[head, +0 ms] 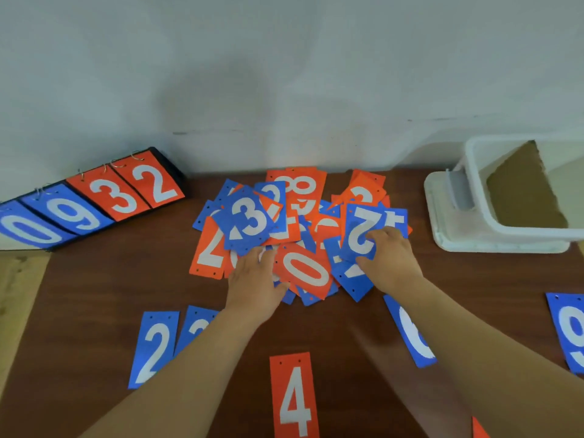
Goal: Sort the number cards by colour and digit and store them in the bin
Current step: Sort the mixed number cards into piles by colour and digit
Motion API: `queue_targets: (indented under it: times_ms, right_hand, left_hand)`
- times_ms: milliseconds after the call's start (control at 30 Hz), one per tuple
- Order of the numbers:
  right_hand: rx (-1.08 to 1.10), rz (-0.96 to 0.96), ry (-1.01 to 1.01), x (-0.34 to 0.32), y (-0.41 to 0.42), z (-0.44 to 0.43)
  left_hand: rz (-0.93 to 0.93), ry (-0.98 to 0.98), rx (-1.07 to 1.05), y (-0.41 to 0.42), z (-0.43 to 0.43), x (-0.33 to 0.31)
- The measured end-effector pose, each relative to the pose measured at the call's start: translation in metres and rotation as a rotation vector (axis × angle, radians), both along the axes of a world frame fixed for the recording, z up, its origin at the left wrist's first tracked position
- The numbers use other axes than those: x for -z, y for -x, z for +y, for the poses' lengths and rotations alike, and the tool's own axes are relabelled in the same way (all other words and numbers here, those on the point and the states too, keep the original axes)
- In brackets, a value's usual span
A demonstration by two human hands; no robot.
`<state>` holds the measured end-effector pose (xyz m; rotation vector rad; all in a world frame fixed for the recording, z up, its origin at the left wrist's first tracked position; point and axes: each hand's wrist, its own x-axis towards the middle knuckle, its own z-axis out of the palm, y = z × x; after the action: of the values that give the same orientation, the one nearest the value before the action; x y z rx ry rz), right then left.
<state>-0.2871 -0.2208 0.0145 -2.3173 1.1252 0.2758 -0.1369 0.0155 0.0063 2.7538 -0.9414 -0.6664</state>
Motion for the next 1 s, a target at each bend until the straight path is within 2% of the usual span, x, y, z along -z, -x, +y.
queue_targets:
  times_ms: [233, 500, 667, 800, 900, 1000]
  right_hand:
    - [-0.127, 0.173, 0.062, 0.019, -0.046, -0.043]
    - [-0.124, 0.144, 0.164, 0.023, -0.045, -0.057]
    - [-0.031, 0.008, 0.075, 0.016, -0.032, -0.058]
    - [0.048, -0.024, -0.036, -0.008, -0.015, -0.05]
    - [0.184, -0.2, -0.1, -0.034, 0.007, -0.031]
    - [0.338, -0.339, -0.215, -0.048, 0.03, -0.001]
  left_hand:
    - [0.005, -0.094, -0.089, -0.001, -0.05, 0.014]
    - [0.023, 0.158, -0.173, 0.009, -0.044, 0.016]
    - [0.269, 0.303, -0.253, 0.016, -0.027, 0.002]
    - [0.376, 0.399, -0.427, 0.019, -0.005, -0.012]
    - [0.396, 0.462, -0.561, 0.025, 0.013, -0.029]
    - [0.453, 0.521, -0.594, 0.035, 0.033, -0.045]
